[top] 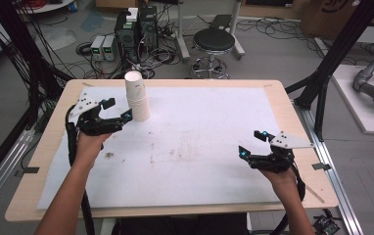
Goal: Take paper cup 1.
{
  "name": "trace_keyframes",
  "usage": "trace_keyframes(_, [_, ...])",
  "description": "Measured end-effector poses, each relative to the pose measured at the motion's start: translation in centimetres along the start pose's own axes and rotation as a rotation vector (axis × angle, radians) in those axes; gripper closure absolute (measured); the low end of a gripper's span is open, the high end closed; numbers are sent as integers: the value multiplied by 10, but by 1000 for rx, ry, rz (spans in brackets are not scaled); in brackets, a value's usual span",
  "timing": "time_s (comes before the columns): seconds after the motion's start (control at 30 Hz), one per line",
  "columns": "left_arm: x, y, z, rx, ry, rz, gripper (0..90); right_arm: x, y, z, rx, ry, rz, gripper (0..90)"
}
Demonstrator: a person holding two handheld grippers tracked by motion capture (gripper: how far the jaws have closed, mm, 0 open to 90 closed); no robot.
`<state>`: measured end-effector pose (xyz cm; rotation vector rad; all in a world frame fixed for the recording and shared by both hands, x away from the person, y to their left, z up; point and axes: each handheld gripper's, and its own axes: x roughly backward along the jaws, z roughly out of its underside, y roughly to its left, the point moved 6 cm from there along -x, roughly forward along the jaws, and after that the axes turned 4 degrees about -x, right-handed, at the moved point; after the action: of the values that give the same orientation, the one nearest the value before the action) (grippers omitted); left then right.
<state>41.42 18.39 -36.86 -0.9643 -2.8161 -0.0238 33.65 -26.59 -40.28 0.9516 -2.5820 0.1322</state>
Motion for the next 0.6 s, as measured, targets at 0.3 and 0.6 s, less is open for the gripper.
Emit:
trace_keyframes(0.3, [-22, 20, -20, -4, 34, -38, 159, 1, 0, 0, -7, 1, -1, 186])
trace_keyframes(0.6, [-47, 41, -28, 28, 70, -55, 159, 1, -3, 1, -9, 2, 3, 186])
